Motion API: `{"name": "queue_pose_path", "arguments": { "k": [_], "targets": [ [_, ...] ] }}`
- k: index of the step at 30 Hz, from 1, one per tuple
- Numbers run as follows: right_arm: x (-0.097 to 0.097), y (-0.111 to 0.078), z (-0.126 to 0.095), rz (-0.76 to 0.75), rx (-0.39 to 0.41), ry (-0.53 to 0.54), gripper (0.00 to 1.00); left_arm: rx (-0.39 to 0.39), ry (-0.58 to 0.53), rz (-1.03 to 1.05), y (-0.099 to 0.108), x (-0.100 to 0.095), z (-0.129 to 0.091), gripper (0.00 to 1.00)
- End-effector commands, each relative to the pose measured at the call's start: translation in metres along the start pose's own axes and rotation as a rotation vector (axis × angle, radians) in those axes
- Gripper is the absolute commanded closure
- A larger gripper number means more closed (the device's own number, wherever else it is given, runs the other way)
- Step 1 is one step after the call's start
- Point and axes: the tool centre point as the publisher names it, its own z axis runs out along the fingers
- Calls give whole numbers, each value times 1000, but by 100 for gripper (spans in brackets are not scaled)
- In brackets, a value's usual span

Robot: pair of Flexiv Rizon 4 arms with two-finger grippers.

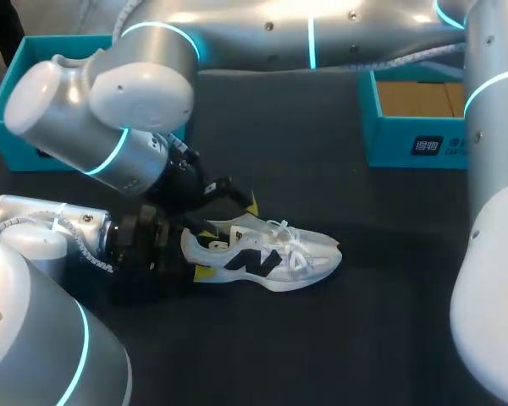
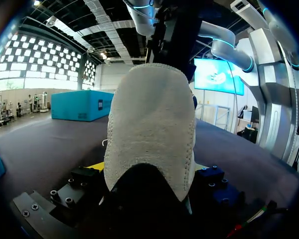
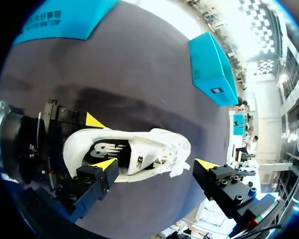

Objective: Take the shoe out of the shoebox, open the shoe tongue, remove and reinsert the insole, then place the shoe into the shoebox

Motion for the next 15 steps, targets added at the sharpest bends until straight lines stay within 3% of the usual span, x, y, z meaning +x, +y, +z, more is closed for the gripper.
{"name": "queue_pose_path", "arguments": {
  "k": [1, 15],
  "targets": [
    [3, -6, 6, 38, 0, -8, 0, 0, -4, -1, 5, 2, 4, 100],
    [7, -9, 25, 67, 25, -32, 0, 0, -4, -1, 5, 2, 4, 100]
  ]
}}
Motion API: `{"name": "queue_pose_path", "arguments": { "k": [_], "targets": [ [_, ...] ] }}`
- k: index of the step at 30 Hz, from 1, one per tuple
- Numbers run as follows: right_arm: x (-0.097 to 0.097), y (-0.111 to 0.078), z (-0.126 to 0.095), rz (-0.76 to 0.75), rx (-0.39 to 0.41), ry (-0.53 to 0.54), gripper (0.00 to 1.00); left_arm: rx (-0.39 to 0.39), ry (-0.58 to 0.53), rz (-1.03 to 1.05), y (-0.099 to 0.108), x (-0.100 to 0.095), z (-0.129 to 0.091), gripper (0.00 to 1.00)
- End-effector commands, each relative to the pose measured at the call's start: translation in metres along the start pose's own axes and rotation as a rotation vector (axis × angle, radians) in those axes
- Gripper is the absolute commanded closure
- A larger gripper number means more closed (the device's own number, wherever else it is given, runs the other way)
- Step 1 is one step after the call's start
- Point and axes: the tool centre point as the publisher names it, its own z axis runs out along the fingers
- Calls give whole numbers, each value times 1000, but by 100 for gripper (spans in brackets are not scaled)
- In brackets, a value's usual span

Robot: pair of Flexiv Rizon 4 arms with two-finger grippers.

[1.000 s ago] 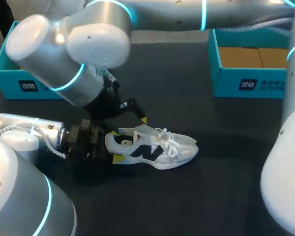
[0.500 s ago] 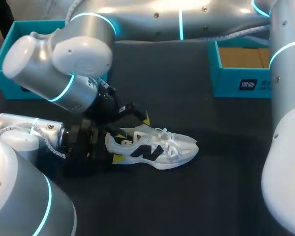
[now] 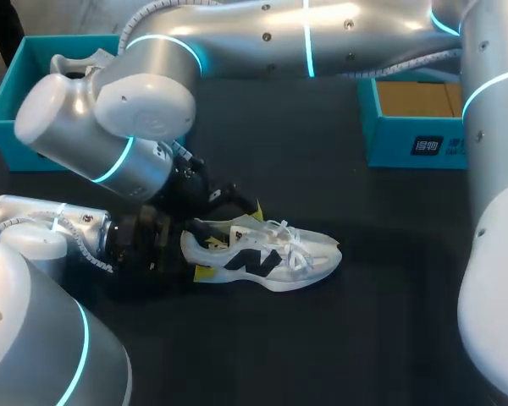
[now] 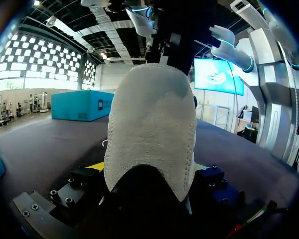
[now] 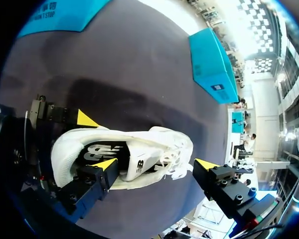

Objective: Take the shoe out of the shoebox, open the shoe tongue, remove and reinsert the insole, then place the shoe into the shoebox

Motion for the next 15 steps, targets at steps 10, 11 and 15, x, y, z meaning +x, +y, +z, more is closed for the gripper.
{"name": "queue_pose_path", "arguments": {
  "k": [10, 11, 15],
  "targets": [
    [1, -2, 21, 86, 11, -16, 0, 0, -4, -1, 5, 2, 4, 100],
    [0, -2, 22, 90, 13, -18, 0, 0, -4, -1, 5, 2, 4, 100],
    [-5, -2, 26, 100, 15, -22, 0, 0, -4, -1, 5, 2, 4, 100]
  ]
}}
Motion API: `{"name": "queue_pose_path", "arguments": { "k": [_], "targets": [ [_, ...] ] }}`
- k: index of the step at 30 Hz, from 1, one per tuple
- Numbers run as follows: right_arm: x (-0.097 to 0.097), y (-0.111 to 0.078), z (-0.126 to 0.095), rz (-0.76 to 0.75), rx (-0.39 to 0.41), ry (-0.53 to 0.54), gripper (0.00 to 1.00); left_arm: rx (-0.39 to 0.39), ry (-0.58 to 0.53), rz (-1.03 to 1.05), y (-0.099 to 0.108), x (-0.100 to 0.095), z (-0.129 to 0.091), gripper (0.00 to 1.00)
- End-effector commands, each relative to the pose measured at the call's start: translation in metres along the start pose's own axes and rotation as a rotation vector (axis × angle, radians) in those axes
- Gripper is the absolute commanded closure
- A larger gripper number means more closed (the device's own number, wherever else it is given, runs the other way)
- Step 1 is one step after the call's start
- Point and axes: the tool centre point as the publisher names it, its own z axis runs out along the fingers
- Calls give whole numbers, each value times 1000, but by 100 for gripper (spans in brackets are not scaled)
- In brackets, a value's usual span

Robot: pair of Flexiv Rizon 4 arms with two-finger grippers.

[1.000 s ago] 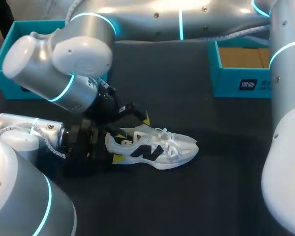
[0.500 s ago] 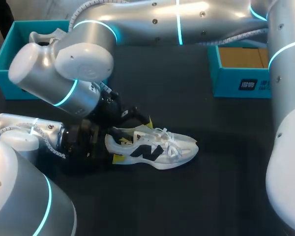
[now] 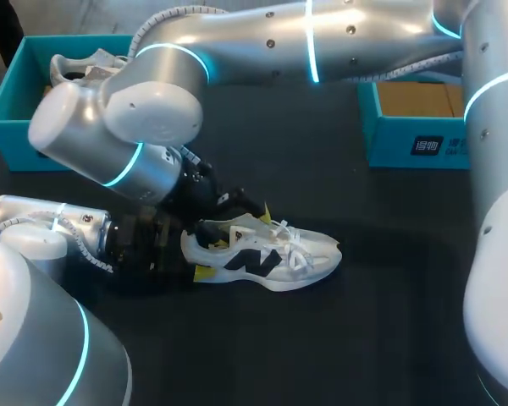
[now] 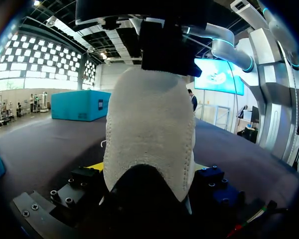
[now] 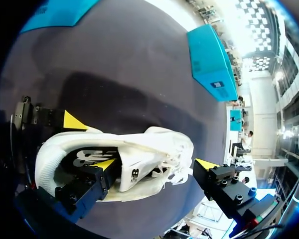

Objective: Take the shoe out of the shoebox, open the shoe tongue, remove and reinsert the insole, then place the shoe into the shoebox

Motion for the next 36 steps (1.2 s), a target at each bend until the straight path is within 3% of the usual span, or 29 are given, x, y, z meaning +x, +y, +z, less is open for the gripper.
{"name": "queue_pose_path", "arguments": {
  "k": [1, 24, 36],
  "targets": [
    [-4, -4, 7, 91, -3, 2, 0, 1, -3, 0, 4, 2, 4, 100],
    [-38, -7, 4, 129, 0, -11, 0, 1, -3, 0, 4, 2, 4, 100],
    [-49, -6, 7, 111, 18, 56, 1, 1, -3, 0, 4, 2, 4, 100]
  ]
}}
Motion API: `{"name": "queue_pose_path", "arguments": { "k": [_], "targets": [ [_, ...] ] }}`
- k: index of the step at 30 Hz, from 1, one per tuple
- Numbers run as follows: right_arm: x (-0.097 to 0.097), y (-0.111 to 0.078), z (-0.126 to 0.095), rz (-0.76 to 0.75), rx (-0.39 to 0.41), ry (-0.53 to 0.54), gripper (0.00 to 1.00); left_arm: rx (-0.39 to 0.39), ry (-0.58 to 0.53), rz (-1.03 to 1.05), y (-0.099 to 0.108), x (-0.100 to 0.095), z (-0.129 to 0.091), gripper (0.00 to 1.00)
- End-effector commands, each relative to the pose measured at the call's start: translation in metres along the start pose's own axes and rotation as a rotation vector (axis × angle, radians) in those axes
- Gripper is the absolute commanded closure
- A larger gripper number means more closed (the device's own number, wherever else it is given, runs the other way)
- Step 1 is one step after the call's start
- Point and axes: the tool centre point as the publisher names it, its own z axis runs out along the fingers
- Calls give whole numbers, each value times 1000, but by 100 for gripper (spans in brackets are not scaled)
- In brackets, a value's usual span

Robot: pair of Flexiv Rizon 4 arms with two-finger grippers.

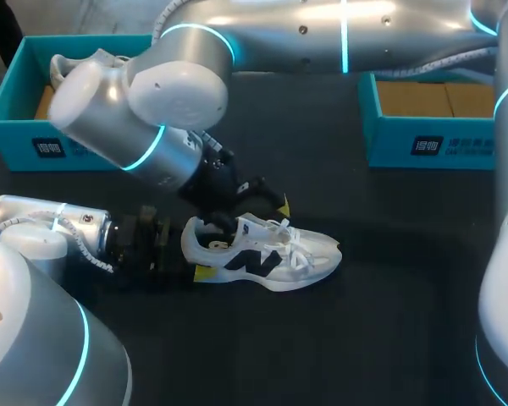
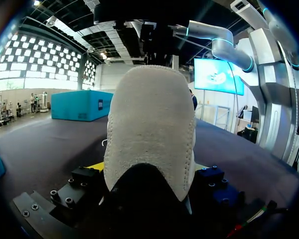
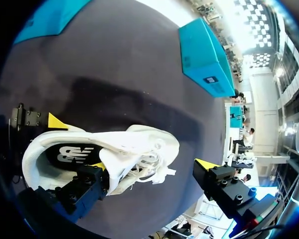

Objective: Take the shoe out of the shoebox, open the shoe tongue, remove and reinsert the insole, then place the shoe into the shoebox

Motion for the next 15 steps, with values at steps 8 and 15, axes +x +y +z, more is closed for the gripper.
{"name": "queue_pose_path", "arguments": {
  "k": [8, 15],
  "targets": [
    [-23, 0, 7, 67, 9, 53, 10, 0, -4, -1, 5, 2, 4, 100],
    [-23, -2, 11, 46, 31, 82, 21, 0, -4, -1, 5, 2, 4, 100]
  ]
}}
